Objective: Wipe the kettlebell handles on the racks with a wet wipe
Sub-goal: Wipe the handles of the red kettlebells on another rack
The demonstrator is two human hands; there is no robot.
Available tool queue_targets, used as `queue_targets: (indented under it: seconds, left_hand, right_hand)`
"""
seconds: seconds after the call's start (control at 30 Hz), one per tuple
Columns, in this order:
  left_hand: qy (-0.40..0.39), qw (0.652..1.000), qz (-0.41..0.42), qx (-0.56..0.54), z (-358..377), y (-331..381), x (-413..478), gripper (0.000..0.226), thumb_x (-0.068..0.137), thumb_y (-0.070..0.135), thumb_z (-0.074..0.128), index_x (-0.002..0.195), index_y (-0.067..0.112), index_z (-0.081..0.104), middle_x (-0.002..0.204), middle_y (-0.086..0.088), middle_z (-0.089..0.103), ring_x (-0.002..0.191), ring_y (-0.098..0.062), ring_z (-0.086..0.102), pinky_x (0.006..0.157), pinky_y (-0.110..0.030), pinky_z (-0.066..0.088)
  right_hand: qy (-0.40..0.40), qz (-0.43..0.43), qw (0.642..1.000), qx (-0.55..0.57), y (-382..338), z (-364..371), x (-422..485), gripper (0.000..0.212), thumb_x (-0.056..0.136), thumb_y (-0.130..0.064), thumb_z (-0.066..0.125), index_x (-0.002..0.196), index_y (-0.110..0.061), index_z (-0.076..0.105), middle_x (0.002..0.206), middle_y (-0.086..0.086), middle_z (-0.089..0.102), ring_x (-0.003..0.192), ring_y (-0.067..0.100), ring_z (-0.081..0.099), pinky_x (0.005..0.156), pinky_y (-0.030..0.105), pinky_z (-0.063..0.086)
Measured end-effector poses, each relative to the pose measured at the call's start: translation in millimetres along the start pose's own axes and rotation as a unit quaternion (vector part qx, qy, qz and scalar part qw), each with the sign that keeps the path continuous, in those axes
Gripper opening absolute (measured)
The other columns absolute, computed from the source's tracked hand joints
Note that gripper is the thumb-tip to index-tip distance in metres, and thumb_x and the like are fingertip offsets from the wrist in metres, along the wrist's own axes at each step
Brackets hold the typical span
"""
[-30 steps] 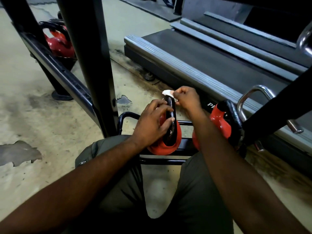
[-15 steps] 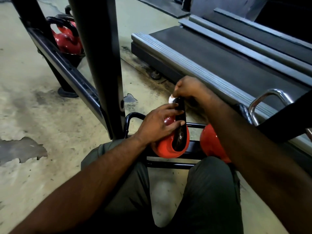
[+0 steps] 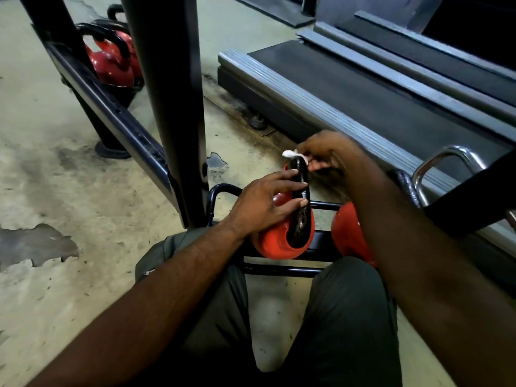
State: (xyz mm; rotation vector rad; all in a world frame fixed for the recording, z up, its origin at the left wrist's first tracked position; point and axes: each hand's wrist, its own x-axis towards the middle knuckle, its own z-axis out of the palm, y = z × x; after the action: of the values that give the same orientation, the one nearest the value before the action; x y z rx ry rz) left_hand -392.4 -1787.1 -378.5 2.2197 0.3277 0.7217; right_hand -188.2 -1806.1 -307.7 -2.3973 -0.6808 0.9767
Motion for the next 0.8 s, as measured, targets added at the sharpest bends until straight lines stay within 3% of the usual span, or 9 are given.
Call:
queue_targets:
  seconds: [0.1, 0.17, 0.3, 0.4, 0.57, 0.63, 0.7, 0.8]
  left_hand:
    - [0.012, 1.0, 0.004, -0.006, -3, -3, 1, 0.039, 0.081, 0.053, 0.069, 0.115, 0.035, 0.072, 0.137, 0.013, 0.059, 0.121, 0.0, 0.057, 0.1, -0.036, 0.051]
    - [0.011, 1.0, 0.003, -0.004, -2, -1, 1, 0.041, 0.08, 0.054, 0.069, 0.117, 0.035, 0.071, 0.138, 0.012, 0.058, 0.122, 0.0, 0.056, 0.101, -0.036, 0.05]
    - [-0.031, 0.999, 0.015, 0.017, 0, 1, -13, 0.047, 0.082, 0.057, 0.066, 0.124, 0.038, 0.066, 0.146, 0.013, 0.05, 0.127, 0.001, 0.052, 0.103, -0.036, 0.05]
    - [-0.056, 0.997, 0.044, 0.037, -2, 8, -19, 0.047, 0.084, 0.055, 0.066, 0.127, 0.037, 0.064, 0.149, 0.012, 0.047, 0.128, -0.002, 0.052, 0.103, -0.036, 0.049]
    - [-0.077, 0.99, 0.069, 0.091, 1, 22, -30, 0.047, 0.087, 0.051, 0.066, 0.131, 0.036, 0.062, 0.15, 0.012, 0.045, 0.127, -0.002, 0.052, 0.103, -0.026, 0.046]
    - [-0.081, 0.989, 0.077, 0.099, 0, 24, -35, 0.047, 0.087, 0.051, 0.066, 0.132, 0.036, 0.061, 0.151, 0.014, 0.044, 0.127, -0.001, 0.051, 0.102, -0.027, 0.047]
    - [-0.085, 0.988, 0.075, 0.108, -6, 24, -35, 0.049, 0.088, 0.052, 0.065, 0.133, 0.037, 0.059, 0.152, 0.015, 0.042, 0.128, -0.001, 0.05, 0.102, -0.028, 0.047]
    - [-0.07, 0.988, 0.064, 0.121, -13, 19, -31, 0.049, 0.087, 0.054, 0.064, 0.133, 0.037, 0.059, 0.151, 0.013, 0.043, 0.126, -0.004, 0.053, 0.1, -0.034, 0.05]
  right_hand:
    - [0.012, -0.004, 0.972, 0.233, 26, 12, -12, 0.018, 0.097, -0.012, 0.053, 0.108, -0.004, 0.064, 0.071, 0.006, 0.065, 0.05, 0.011, 0.062, 0.044, 0.021, 0.052]
    - [0.008, -0.021, 0.941, 0.339, 41, 20, -34, 0.014, 0.099, -0.009, 0.052, 0.103, -0.003, 0.064, 0.066, 0.005, 0.068, 0.053, 0.011, 0.065, 0.05, 0.023, 0.056]
    - [-0.011, -0.049, 0.913, 0.404, 76, 42, -86, 0.013, 0.097, -0.012, 0.059, 0.084, -0.011, 0.058, 0.059, 0.0, 0.067, 0.05, 0.01, 0.064, 0.052, 0.023, 0.057]
    - [0.025, -0.058, 0.902, 0.426, 72, 40, -79, 0.015, 0.097, -0.01, 0.059, 0.083, -0.012, 0.056, 0.069, 0.006, 0.066, 0.055, 0.014, 0.063, 0.054, 0.027, 0.057]
    - [0.068, -0.024, 0.915, 0.397, 61, 29, -56, 0.018, 0.098, -0.011, 0.054, 0.081, -0.016, 0.054, 0.072, 0.007, 0.054, 0.055, 0.015, 0.048, 0.051, 0.025, 0.051]
    - [0.05, -0.042, 0.937, 0.344, 75, 28, -68, 0.02, 0.097, -0.011, 0.057, 0.078, -0.015, 0.054, 0.069, 0.007, 0.059, 0.055, 0.017, 0.057, 0.054, 0.029, 0.055]
    - [0.074, -0.094, 0.958, 0.262, 76, 29, -78, 0.02, 0.092, -0.014, 0.066, 0.073, -0.016, 0.06, 0.072, 0.009, 0.066, 0.063, 0.02, 0.064, 0.065, 0.037, 0.059]
    - [0.193, -0.186, 0.962, 0.055, 47, 25, -65, 0.011, 0.082, -0.021, 0.075, 0.073, -0.022, 0.069, 0.071, -0.005, 0.067, 0.065, 0.009, 0.06, 0.065, 0.023, 0.047]
